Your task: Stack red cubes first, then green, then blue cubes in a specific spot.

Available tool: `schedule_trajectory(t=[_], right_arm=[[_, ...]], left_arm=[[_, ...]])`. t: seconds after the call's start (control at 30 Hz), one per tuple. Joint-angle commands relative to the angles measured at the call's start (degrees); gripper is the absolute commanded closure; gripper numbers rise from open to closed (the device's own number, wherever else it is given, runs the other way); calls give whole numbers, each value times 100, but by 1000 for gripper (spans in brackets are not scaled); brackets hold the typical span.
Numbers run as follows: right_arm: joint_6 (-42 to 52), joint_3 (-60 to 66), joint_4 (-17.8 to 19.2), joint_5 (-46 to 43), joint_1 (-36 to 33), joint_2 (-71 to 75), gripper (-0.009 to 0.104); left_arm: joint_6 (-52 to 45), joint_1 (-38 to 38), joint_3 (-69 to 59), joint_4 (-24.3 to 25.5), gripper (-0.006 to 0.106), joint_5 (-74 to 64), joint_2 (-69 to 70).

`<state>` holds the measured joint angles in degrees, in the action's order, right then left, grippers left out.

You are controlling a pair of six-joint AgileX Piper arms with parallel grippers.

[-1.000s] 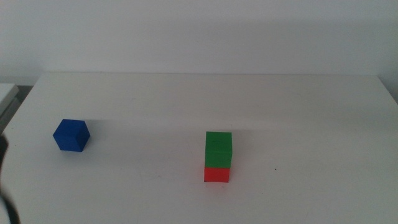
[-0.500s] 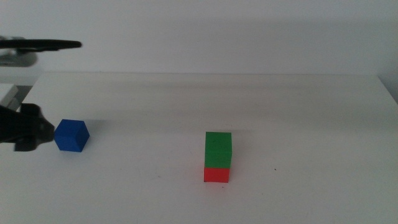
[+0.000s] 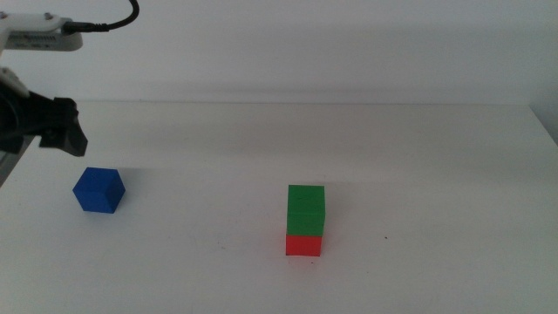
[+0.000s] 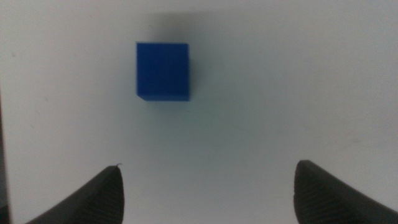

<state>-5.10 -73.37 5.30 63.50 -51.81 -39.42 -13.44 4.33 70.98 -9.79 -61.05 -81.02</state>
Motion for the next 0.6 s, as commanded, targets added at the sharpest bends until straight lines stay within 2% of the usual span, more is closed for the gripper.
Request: schedule_trajectory(t=[0.0, 0.17, 0.57], right_arm=[[42, 22, 8, -52, -18, 25, 12], [42, 22, 8, -52, -18, 25, 12], [42, 22, 8, -52, -18, 25, 12]], left_arm=[[-444, 190, 422, -84, 8, -280, -509], [-930, 271, 1103, -96, 8, -283, -1540], [-833, 261, 1443, -177, 8, 450, -3073]])
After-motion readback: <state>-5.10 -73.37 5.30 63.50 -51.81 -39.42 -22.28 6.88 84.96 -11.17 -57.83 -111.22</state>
